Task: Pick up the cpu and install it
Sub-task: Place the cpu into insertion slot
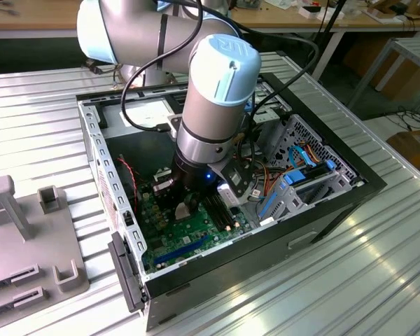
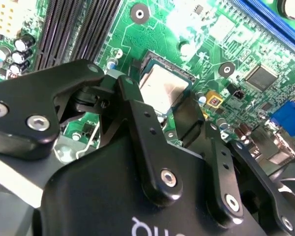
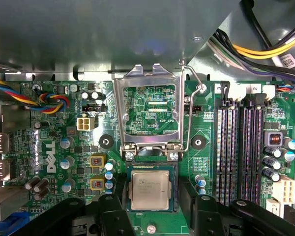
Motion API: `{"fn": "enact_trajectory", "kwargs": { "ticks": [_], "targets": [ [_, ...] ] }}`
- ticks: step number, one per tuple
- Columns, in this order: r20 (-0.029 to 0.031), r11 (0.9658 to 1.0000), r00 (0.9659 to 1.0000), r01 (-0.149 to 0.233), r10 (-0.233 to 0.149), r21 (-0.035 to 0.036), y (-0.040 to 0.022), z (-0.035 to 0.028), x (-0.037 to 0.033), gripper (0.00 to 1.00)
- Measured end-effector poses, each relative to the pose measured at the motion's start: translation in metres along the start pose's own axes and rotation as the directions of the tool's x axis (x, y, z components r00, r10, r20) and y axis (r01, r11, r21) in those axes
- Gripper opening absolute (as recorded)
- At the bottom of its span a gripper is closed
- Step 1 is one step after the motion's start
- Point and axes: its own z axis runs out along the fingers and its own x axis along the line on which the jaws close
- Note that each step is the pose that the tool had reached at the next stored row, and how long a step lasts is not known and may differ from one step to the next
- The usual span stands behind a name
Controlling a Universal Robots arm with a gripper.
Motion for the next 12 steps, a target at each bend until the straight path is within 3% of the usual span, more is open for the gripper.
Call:
{"fn": "enact_trajectory", "kwargs": {
  "ticks": [12],
  "targets": [
    [0.0000,1.0000,1.0000,0.000,0.000,0.0001,0.0000,0.0000,-0.0014,0.54]
  ]
}}
